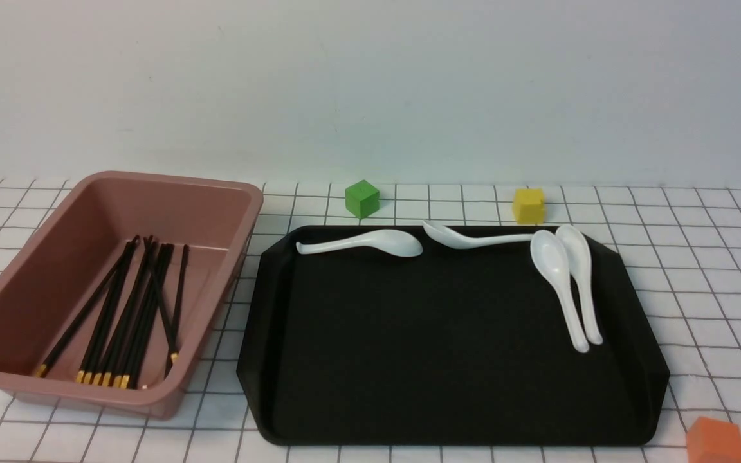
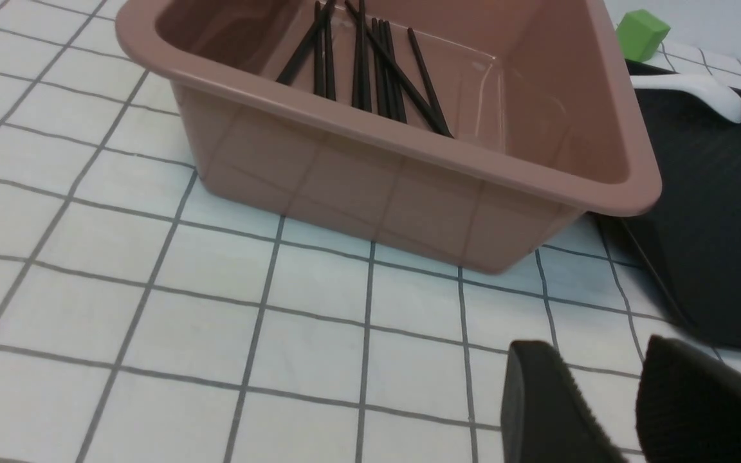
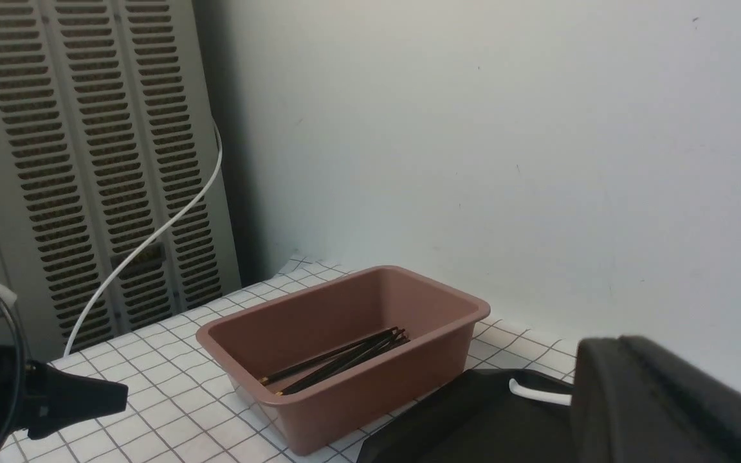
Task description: On white black tablecloth take chopsticks from black tray and put them in box.
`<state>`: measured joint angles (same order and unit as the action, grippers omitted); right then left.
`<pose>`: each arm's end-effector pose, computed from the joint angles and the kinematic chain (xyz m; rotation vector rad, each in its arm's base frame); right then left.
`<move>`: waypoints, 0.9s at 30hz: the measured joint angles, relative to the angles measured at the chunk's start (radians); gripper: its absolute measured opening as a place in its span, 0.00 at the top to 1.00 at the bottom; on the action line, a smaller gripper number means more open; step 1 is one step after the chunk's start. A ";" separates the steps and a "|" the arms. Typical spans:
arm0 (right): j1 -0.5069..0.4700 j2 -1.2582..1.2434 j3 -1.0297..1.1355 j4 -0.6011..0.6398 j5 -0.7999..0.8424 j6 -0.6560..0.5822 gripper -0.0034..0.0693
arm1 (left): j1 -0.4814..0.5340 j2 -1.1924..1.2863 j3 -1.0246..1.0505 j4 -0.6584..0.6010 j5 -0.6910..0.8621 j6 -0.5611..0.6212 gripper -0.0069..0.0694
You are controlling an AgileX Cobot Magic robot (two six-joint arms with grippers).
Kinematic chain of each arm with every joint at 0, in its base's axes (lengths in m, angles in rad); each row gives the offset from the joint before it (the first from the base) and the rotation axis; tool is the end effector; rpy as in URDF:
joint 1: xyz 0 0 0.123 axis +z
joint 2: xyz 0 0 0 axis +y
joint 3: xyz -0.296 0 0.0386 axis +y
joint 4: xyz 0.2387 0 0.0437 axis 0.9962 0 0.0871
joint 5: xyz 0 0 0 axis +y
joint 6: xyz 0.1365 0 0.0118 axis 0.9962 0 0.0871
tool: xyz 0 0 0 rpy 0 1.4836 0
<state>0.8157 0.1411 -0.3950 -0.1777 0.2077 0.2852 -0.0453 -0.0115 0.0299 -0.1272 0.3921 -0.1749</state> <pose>0.0503 0.0462 0.3236 -0.4801 1.3956 0.7324 0.0725 -0.0100 0.1543 -0.2013 1.8896 -0.2760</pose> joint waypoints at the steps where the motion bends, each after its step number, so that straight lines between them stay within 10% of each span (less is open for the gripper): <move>1: 0.000 0.000 0.000 0.000 0.000 0.000 0.95 | 0.000 0.000 0.000 0.000 0.000 0.000 0.60; 19: 0.000 0.000 0.001 0.037 -0.005 0.002 0.92 | 0.000 0.000 0.000 0.000 0.000 0.000 0.60; 27: -0.046 -0.006 0.121 0.270 -0.064 -0.261 0.91 | 0.000 0.000 0.000 0.000 0.000 0.000 0.60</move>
<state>0.7701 0.1355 -0.2743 0.0920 0.1433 0.0243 -0.0453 -0.0115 0.0299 -0.1272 0.3921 -0.1749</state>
